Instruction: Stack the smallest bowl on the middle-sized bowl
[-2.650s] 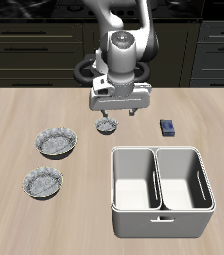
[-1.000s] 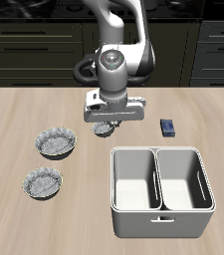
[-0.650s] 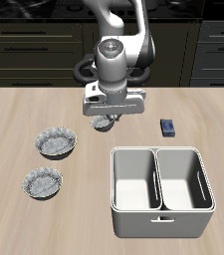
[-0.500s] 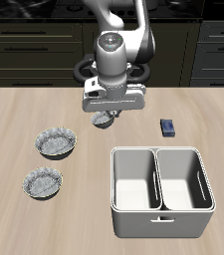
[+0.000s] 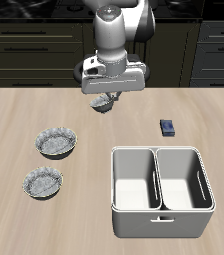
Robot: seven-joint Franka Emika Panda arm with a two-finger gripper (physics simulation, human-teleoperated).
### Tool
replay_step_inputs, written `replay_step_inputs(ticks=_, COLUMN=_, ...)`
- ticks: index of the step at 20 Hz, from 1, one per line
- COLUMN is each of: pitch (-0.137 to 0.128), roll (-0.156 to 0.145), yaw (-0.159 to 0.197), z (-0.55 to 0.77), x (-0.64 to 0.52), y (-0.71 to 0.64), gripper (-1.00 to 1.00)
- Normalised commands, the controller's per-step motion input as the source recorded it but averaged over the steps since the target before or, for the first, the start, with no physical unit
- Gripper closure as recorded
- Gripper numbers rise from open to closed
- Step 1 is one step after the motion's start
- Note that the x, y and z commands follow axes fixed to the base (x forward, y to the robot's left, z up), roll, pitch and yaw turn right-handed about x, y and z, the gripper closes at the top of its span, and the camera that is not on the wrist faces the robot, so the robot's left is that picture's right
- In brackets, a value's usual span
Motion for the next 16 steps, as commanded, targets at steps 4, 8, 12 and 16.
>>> replay_step_inputs(ticks=4, pitch=-0.053, roll=0.022, yaw=0.014, z=0.41, x=-0.09, y=0.04, gripper=1.0)
replay_step_inputs(ticks=8, pitch=-0.074, roll=-0.009, yaw=0.016, z=0.39, x=-0.08, y=-0.02, gripper=1.0)
replay_step_inputs(ticks=12, pitch=-0.019, roll=0.0, yaw=0.001, z=0.2, x=-0.02, y=0.0, gripper=1.0)
replay_step_inputs(ticks=16, pitch=-0.025, roll=0.0, yaw=0.007, z=0.12, x=-0.01, y=0.0, gripper=1.0)
